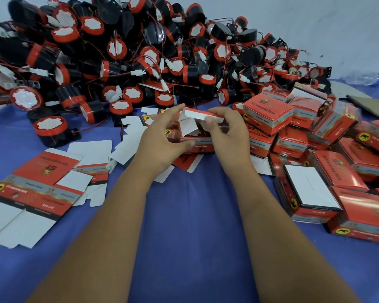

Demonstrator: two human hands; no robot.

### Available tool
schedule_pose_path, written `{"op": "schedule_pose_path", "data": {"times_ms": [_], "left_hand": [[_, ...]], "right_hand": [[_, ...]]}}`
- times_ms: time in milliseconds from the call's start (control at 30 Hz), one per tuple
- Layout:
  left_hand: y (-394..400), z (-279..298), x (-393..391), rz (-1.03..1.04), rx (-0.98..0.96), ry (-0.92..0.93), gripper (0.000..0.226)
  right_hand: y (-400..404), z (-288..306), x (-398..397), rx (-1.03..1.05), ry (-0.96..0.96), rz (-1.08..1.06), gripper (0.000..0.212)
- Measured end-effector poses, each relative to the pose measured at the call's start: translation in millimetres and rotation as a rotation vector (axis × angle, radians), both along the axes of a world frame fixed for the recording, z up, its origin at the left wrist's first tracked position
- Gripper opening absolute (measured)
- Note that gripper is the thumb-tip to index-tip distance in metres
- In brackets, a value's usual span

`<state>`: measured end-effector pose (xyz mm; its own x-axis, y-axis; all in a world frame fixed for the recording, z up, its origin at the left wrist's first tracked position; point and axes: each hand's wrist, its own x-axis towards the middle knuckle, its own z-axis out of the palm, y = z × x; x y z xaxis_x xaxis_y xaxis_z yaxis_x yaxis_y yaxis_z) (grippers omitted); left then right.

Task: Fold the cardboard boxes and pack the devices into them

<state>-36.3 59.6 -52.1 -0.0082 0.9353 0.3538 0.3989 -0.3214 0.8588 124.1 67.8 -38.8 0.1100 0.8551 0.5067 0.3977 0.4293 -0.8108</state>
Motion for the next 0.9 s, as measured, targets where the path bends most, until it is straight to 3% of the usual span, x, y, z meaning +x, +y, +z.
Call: {"op": "schedule_pose_path", "data": {"times_ms": [200, 367, 500, 733, 800, 900], "left_hand": [[-0.6, 1.0, 2.6, -0.016, 0.078, -0.027, 0.055], [0.7, 5.3, 1.1, -0.003, -0.038, -0.266, 0.038], [-4.2, 5.3, 2.2, 0.105, 0.124, -0.142, 0.038], [-3.4, 0.1, 3.2, 0.149, 0.160, -0.104, 0.031], [-3.4, -1.7, 4.0, 0.164, 0.193, -0.003, 0.017], [-1.5, -1.5, 3.0, 0.169, 0.242, 0.226, 0.016]], "right_hand": [[-0.9, -3.2, -0.9, -0.021, -0.072, 0.030, 0.014], [1.3, -3.7, -0.5, -0.010, -0.152, -0.005, 0.011], [1.9, -4.0, -1.0, 0.032, -0.187, -0.038, 0.006], [2.1, -4.9, 3.8, 0.003, -0.150, 0.056, 0.013], [2.3, -4.6, 4.6, 0.013, -0.153, 0.058, 0.015], [1.9, -5.4, 5.7, 0.010, -0.154, 0.048, 0.023]]}}
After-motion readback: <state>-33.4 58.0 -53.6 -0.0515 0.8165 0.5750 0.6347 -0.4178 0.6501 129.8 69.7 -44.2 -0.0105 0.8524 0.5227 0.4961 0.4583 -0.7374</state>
